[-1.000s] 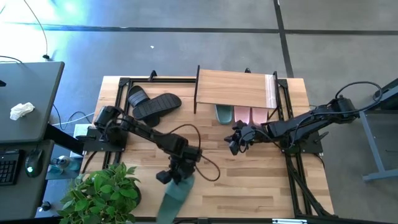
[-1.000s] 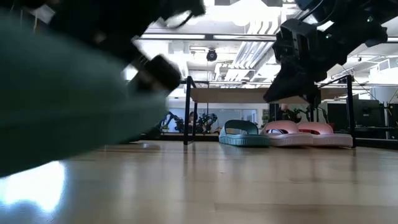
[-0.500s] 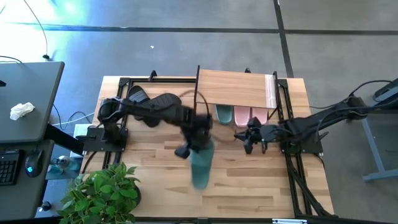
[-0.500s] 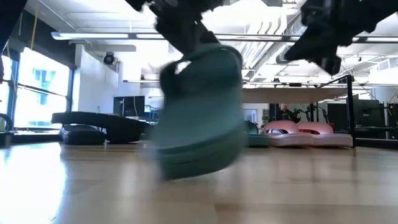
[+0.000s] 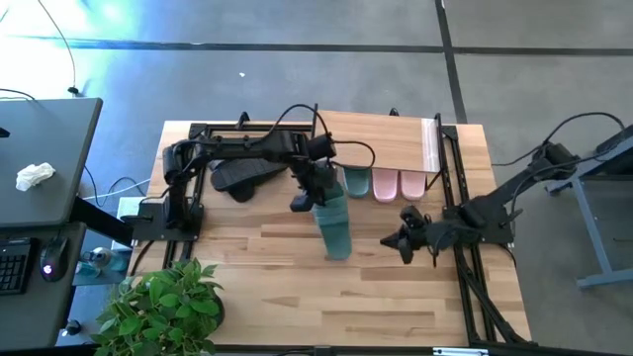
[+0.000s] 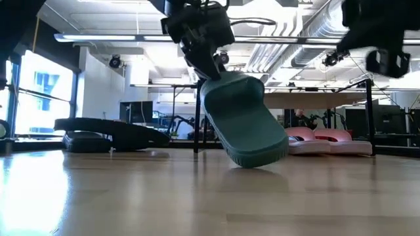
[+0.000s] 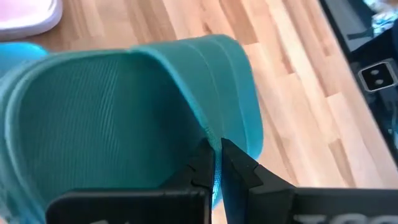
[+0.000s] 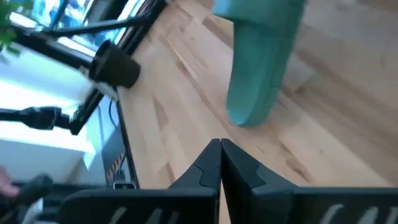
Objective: Pick and place slides into the shelf
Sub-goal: Put the green slide under the shelf
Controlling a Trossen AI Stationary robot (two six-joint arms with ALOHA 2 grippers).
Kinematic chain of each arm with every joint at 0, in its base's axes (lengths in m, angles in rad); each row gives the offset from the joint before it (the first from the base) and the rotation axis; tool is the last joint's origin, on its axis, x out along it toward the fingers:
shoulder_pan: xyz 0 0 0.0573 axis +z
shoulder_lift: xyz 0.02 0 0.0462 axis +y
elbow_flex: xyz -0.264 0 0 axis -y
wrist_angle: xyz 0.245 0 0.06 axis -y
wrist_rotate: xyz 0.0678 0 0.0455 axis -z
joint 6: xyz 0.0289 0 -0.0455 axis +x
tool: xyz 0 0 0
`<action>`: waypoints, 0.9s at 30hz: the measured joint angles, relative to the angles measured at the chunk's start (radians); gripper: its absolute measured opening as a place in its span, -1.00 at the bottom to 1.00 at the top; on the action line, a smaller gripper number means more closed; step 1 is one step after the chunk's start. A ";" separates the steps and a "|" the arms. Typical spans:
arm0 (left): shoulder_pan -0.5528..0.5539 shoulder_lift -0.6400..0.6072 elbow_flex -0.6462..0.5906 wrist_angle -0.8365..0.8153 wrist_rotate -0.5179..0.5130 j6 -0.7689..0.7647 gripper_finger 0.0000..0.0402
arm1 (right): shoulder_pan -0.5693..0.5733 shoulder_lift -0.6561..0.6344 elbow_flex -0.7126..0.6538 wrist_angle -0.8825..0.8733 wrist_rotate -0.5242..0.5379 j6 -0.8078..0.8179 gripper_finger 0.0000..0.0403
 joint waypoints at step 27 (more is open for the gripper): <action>0.000 -0.014 0.203 -0.073 0.134 -0.018 -1.00 | 0.292 0.684 -0.075 0.771 0.684 0.601 -0.11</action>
